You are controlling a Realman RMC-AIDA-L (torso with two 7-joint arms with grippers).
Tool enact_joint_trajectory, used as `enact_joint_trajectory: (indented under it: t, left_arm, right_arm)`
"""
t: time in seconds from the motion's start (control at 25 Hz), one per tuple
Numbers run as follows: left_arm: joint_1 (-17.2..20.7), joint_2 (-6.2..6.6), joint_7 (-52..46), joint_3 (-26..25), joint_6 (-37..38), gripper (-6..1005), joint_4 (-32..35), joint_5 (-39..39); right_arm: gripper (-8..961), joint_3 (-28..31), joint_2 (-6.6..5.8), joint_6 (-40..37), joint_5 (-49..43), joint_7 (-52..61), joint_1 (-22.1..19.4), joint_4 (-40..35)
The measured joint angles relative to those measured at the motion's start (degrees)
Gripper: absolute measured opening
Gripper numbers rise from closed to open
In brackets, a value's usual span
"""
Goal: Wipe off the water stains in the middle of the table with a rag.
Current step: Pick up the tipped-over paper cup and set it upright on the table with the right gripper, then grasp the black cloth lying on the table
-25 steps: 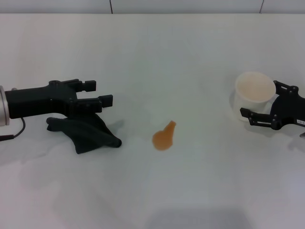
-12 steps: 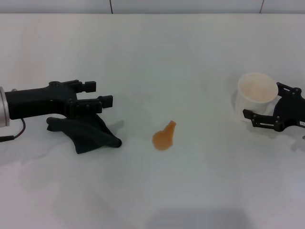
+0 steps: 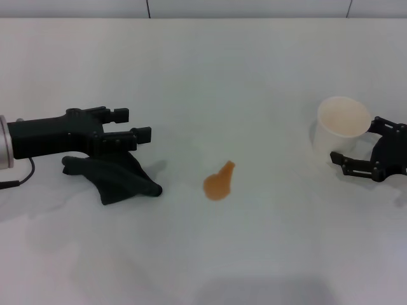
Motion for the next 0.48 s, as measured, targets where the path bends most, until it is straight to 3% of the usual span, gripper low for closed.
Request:
enact_joint_trajectory:
  t: [0.48]
  left_arm:
    - [0.1, 0.09, -0.1, 0.0, -0.1, 846, 0.0, 0.0]
  right_arm:
    - [849, -0.2, -0.09, -0.8, -5.6, 8.0, -6.6, -10.5]
